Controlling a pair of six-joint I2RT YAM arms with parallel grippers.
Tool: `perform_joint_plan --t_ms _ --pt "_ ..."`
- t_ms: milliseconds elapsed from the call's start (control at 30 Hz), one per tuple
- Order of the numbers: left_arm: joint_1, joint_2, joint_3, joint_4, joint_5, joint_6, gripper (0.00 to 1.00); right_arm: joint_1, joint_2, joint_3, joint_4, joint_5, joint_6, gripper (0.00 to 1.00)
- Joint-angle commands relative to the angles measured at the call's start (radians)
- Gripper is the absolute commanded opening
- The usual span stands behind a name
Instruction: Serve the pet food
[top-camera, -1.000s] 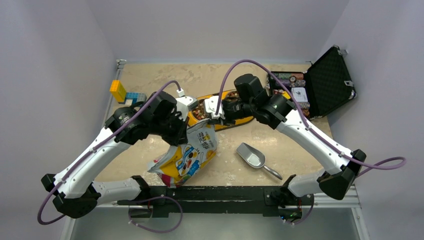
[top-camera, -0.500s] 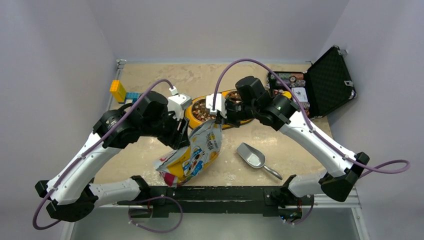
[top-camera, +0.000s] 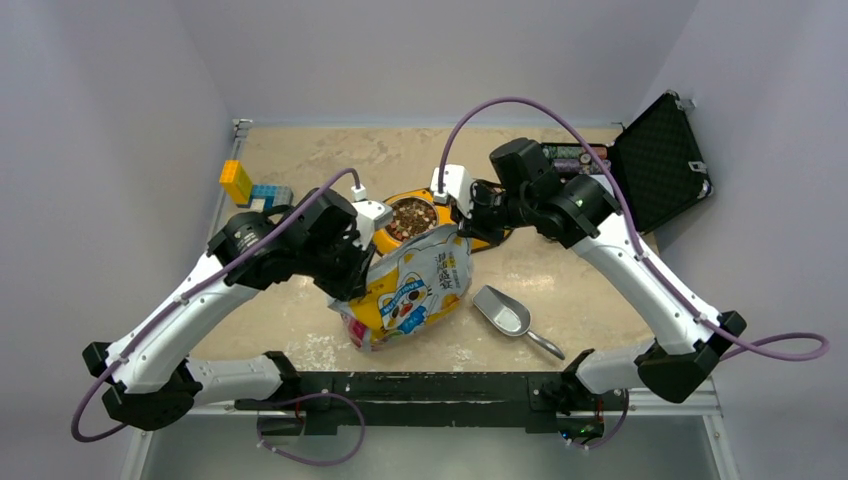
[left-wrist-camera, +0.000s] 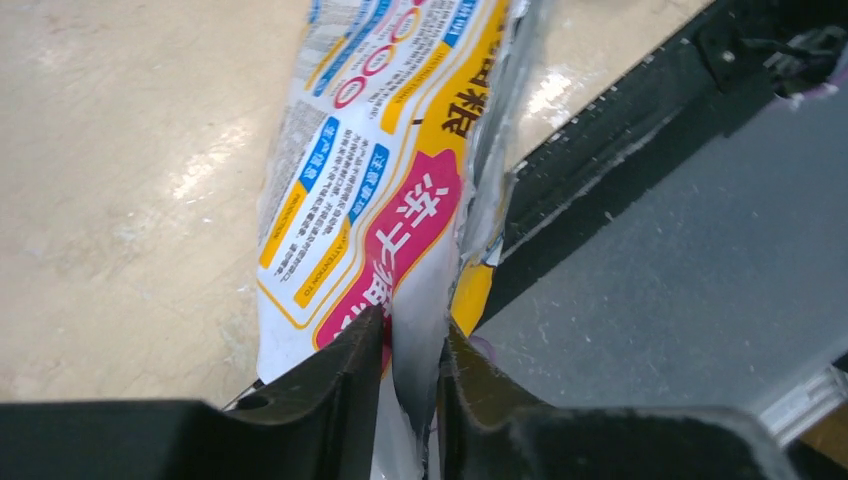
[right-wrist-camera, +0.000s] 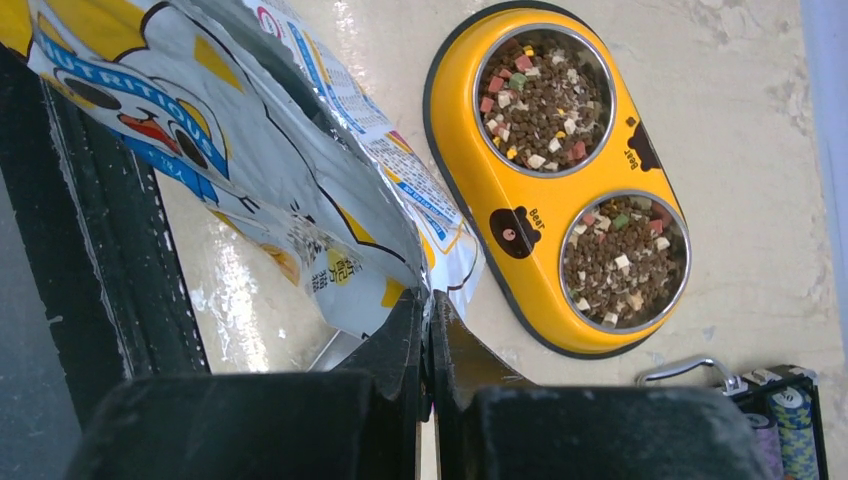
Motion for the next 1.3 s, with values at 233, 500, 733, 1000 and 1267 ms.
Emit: perform_joint_plan --t_ms 233,500,733,1000,1267 --pt "-0.002 -0.035 0.053 -0.109 -0.361 0.026 0.00 -0.036 -0.151 -0.098 0.105 0.207 -0.055 0.00" --pt "-0.002 -0.282 -0.054 0.080 -0.030 0.274 0.00 -0.079 -0.396 -0.342 0.231 0.011 -0.270 0.00" --pt "-0.001 -0.186 -0.109 0.083 -0.035 0.280 0.20 -0.080 -0.286 -0.214 0.121 -0.162 -0.326 0.00" --pt "-0.001 -0.216 -0.150 0.060 -0.067 0.295 0.12 -0.080 -0.264 -0.169 0.083 -0.154 -0.342 0.00" --pt "0.036 -0.287 -0.027 0.067 -0.356 0.482 0.00 -0.128 -0.312 -0.239 0.144 0.021 -0.443 0.00"
